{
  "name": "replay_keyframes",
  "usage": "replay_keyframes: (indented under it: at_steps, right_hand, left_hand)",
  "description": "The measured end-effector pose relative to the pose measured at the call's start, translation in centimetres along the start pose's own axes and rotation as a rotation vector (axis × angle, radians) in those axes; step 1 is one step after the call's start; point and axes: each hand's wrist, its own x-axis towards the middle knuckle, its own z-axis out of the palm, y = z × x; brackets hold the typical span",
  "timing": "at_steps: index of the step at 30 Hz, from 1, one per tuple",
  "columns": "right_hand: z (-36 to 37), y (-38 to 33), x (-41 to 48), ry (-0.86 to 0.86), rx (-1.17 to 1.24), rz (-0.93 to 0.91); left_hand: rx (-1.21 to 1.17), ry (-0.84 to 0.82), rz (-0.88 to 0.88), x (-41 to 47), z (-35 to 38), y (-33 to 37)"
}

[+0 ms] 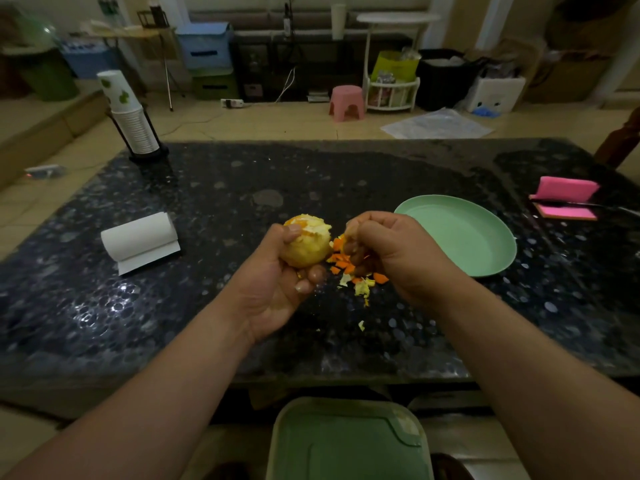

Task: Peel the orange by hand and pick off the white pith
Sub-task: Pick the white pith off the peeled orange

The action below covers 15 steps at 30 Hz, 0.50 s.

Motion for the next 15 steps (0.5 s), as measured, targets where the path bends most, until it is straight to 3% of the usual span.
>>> replay_keyframes:
  at_steps: [7, 15]
  right_hand:
    - [0.7, 0.2, 0.2, -0.002, -0.180, 0.040]
    - [1.8, 0.9, -0.2, 0.134, -0.471, -0.071]
  left_hand:
    - [0.136, 0.132, 0.090, 0.4, -0.1, -0.6]
    - [0.276, 0.199, 0.200, 0.1, 0.7, -1.0]
